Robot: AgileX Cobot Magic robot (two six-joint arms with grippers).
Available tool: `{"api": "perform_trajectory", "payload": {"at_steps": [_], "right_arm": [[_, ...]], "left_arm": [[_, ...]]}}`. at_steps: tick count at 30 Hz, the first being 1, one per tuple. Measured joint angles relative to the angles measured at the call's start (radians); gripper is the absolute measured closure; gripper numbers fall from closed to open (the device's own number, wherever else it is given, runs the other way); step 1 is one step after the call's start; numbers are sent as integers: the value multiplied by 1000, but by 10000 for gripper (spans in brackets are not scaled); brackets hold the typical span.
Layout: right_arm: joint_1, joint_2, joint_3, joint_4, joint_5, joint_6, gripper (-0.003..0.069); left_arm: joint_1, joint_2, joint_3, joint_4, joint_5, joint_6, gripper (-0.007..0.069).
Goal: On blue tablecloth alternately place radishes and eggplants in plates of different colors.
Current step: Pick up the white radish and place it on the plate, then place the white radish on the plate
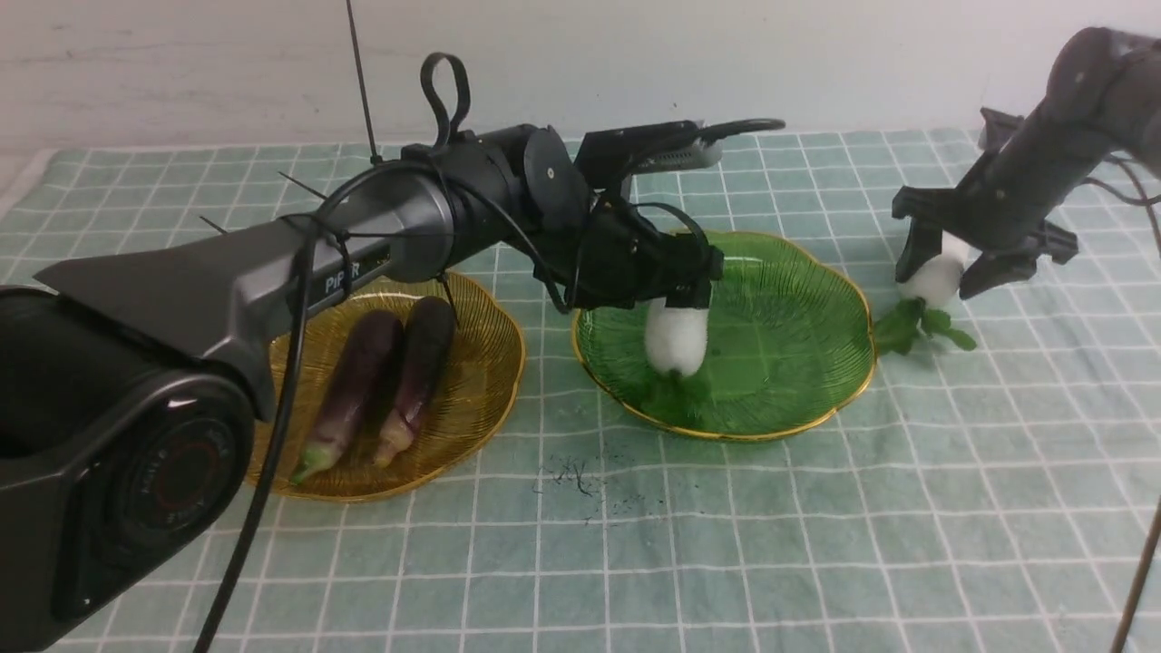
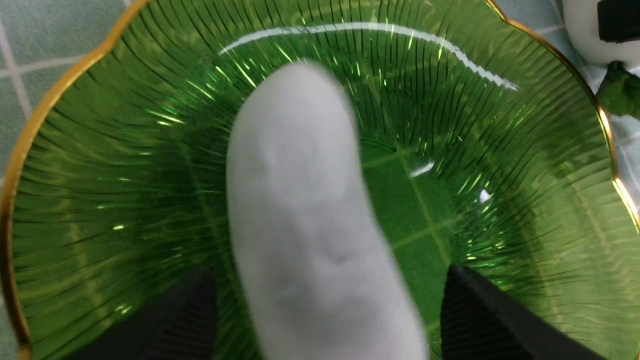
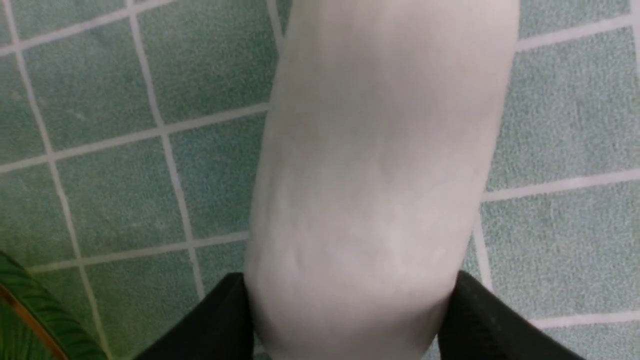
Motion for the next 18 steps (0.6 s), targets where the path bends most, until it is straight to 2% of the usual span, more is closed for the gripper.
{"api": "perform_trajectory", "payload": {"at_steps": [5,6,7,8,12,14,18], "right_arm": [[-13,-38,-78,8,-1,-18,222],[-16,-85,-83,20,2,-19,222],[-16,-155,-83,48,4,-24,222],[-16,-174,-83,57,4,-26,222],[34,-389,-37,161,1,-66,222],[81,-433,17,176,-1,-78,222],[240,-409,134,169,6,-99,222]], "left_arm": [[0,-1,-59,51,79,0,76],[0,-7,-89,80,126,0,95],[2,-25,-137,134,213,-2,155],[3,-31,-147,145,231,-2,175],[18,-158,-240,330,434,-28,543],[23,-224,-247,402,487,-40,602],[37,-347,-238,504,600,-47,632]]}}
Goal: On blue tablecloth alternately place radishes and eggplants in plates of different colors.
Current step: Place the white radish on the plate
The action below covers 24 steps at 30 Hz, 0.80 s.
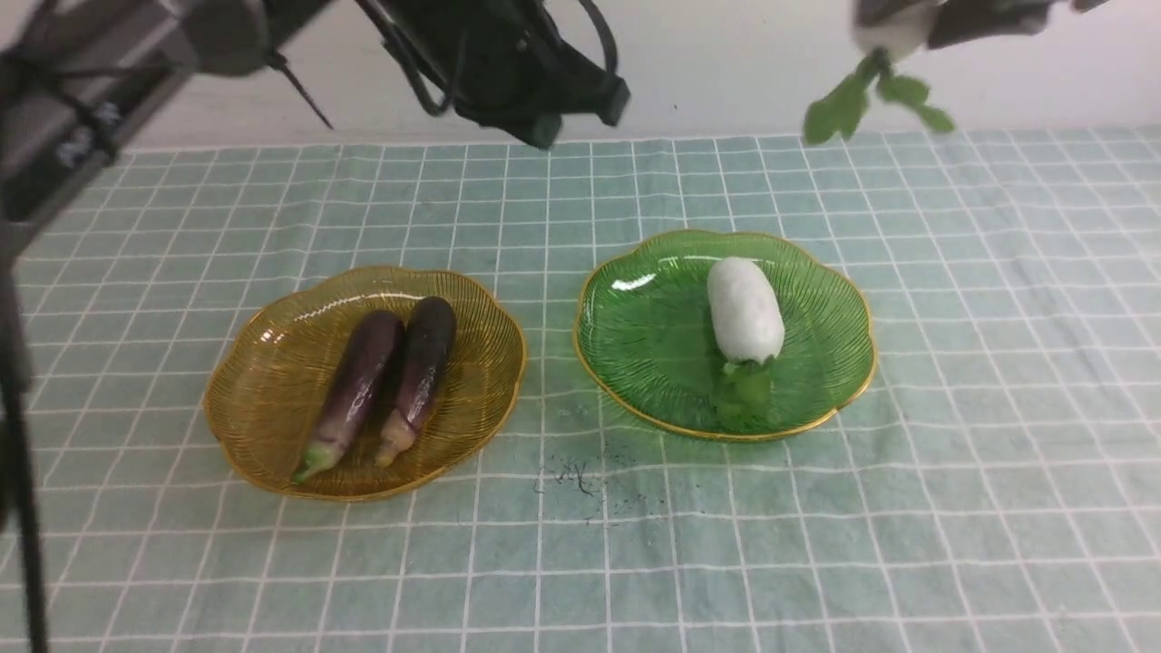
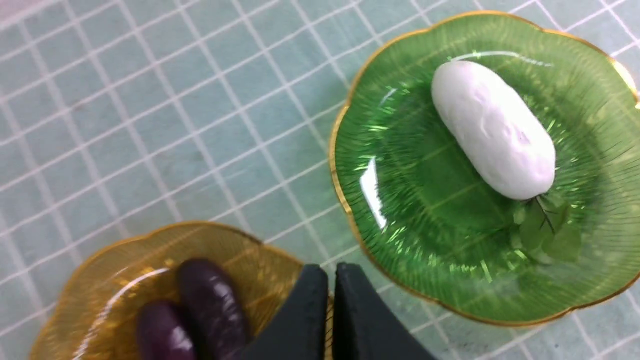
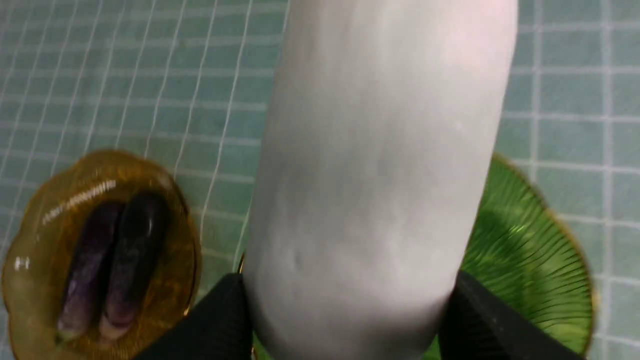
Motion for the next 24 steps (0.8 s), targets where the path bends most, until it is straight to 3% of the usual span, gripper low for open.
{"api": "perform_trajectory", "payload": {"at_steps": [4,14,24], "right_arm": [[96,111,24,-57,6,6,222],[117,221,24,23,-5,6,217],[123,240,-13,-11,-8,6,50]], "left_arm": [[13,-135,122,34,41,-5,632],[14,-463,523,34,-52,-45,632],[14,-646,694,34,-93,-87,632]]}}
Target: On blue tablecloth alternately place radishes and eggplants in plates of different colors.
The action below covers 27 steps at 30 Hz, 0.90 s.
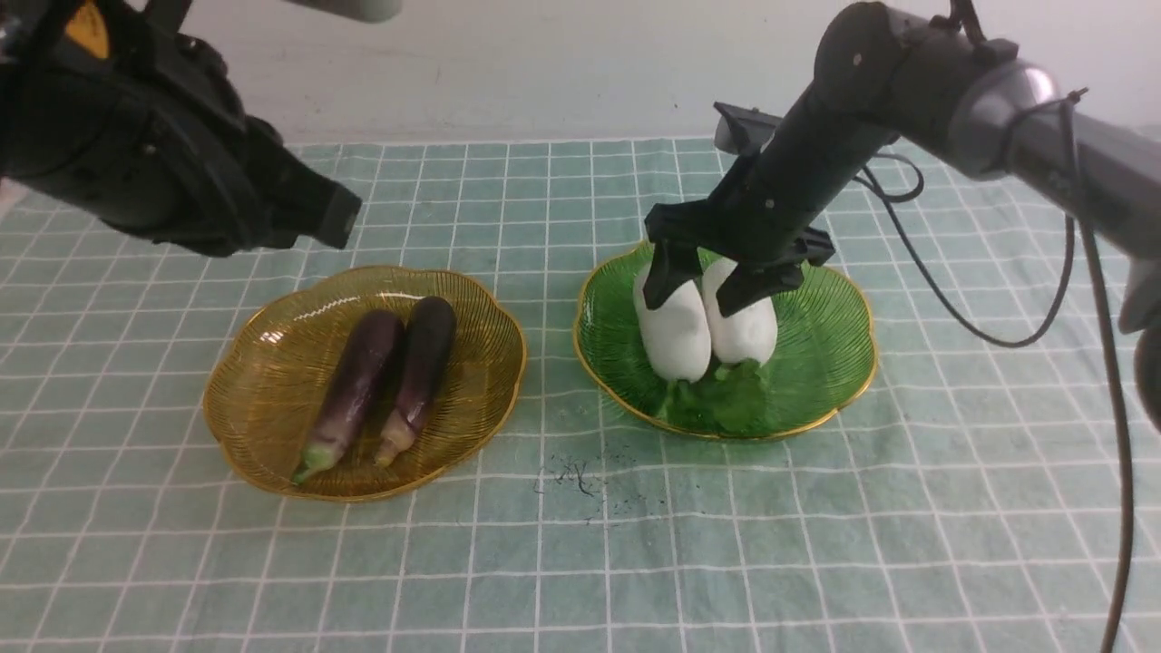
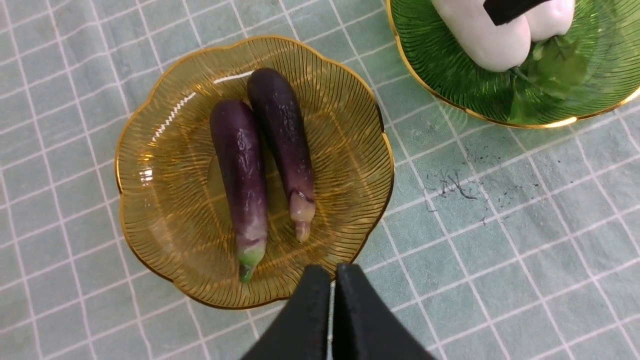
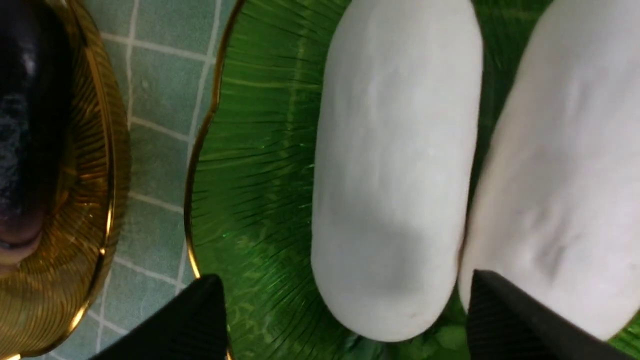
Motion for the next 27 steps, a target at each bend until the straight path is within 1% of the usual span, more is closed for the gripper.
{"api": "perform_trajectory", "payload": {"at_steps": [2,4,7,8,10,11,12,13,14,15,16,17,18,19,21,22,23,24,26,27], "right_arm": [[0,-10,-12,-9,-3,0,41],[0,-33,-14,-21,-3,0,48],[0,-104,-7,-44,-3,0,102],[0,-130,10,-57,-3,0,131],[0,-215,47,-93,-3,0,207],[0,-280,82,-119,-3,-5,265],[0,-336,122,-142,-3,-5,328],[0,-459,185,-182,-3,-5,421],[0,-539,234,-209,-2,-5,475],[0,-637,296,-247,-2,-5,554],[0,-654,307,-253,-2,0,575],[0,-739,364,-278,-2,0,616],[0,-827,428,-303,-9,0,640],[0,-972,545,-333,-60,0,659],[0,-1084,643,-358,-157,8,666],[0,-1220,769,-370,-263,11,671],[0,-1299,847,-374,-363,12,671],[0,-1380,929,-376,-428,13,671],[0,-1667,1226,-376,-731,18,671],[0,-1687,1247,-376,-770,19,672]], "left_arm": [[0,-27,11,0,-4,-5,632],[0,-54,22,0,-5,-7,632],[0,-103,42,0,1,-18,632],[0,-122,50,0,4,-23,632],[0,-171,72,0,9,-30,632],[0,-189,86,0,9,-32,632],[0,-214,102,0,9,-33,632],[0,-248,126,0,8,-34,632],[0,-302,162,1,1,-39,632],[0,-337,197,1,-18,-43,632],[0,-351,203,1,-22,-44,632],[0,-385,234,2,-44,-50,632],[0,-419,266,2,-71,-53,632],[0,-470,319,2,-123,-61,632],[0,-505,367,2,-178,-74,632],[0,-538,413,2,-238,-93,632],[0,-552,433,2,-264,-105,632],[0,-563,464,3,-310,-115,632],[0,-573,527,3,-411,-131,632],[0,-573,531,3,-418,-131,632]]}}
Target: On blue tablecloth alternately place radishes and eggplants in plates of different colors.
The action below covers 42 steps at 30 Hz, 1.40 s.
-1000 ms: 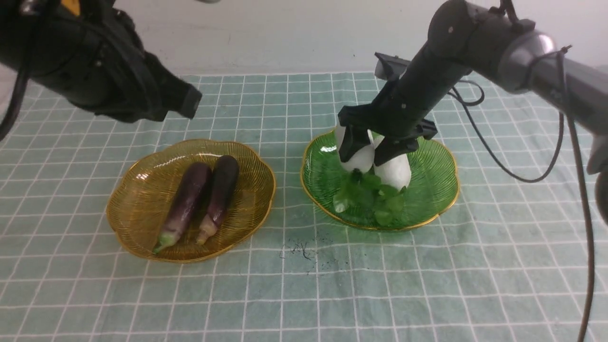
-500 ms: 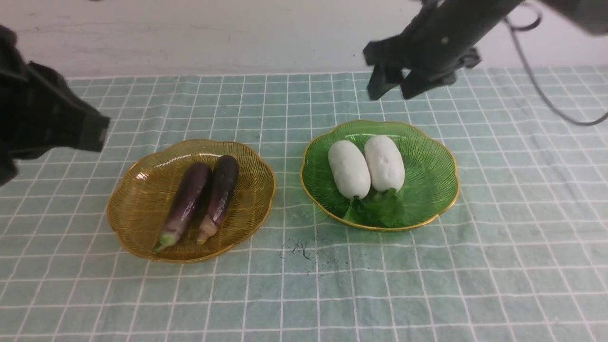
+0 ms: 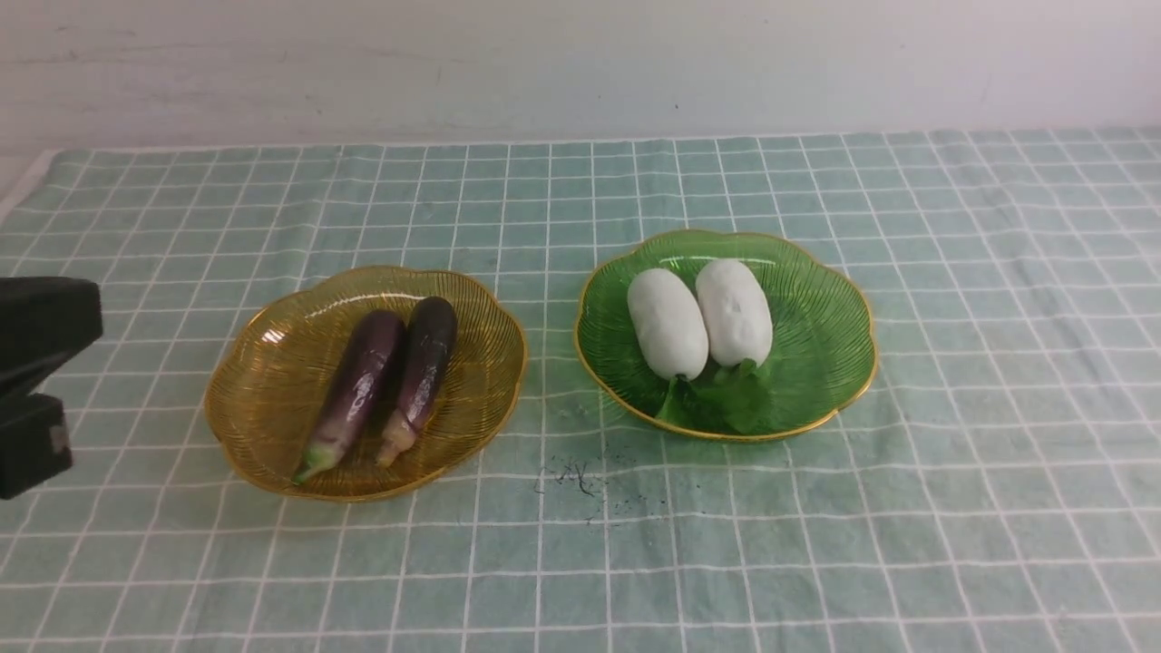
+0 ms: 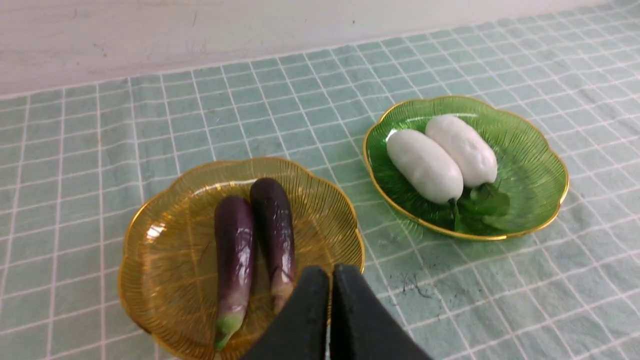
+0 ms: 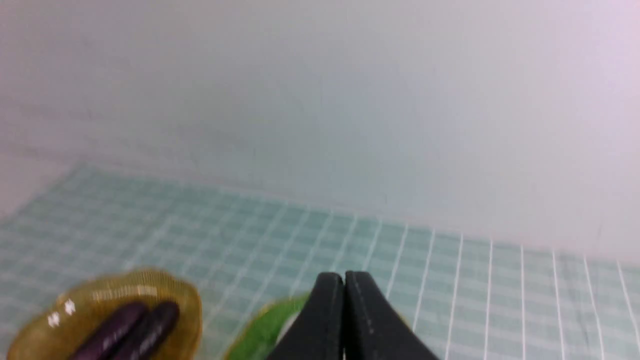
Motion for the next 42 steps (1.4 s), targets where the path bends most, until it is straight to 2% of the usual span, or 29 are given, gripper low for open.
{"api": "perform_trajectory", "payload": {"at_steps": [3,9,16,28,42], "right_arm": [[0,-299,278,0,-200,43,672],[0,-611,529,-52,-228,80,672],[0,-629,585,-61,-228,100,672],[0,-630,585,-59,-205,82,672],[0,-630,585,-59,-191,82,672]], "left_arm": [[0,10,49,0,-72,-6,632],[0,22,59,0,-109,-6,632],[0,-24,80,2,-122,-6,632],[0,-303,223,3,-88,-6,632],[0,-317,230,18,-88,1,632]]}}
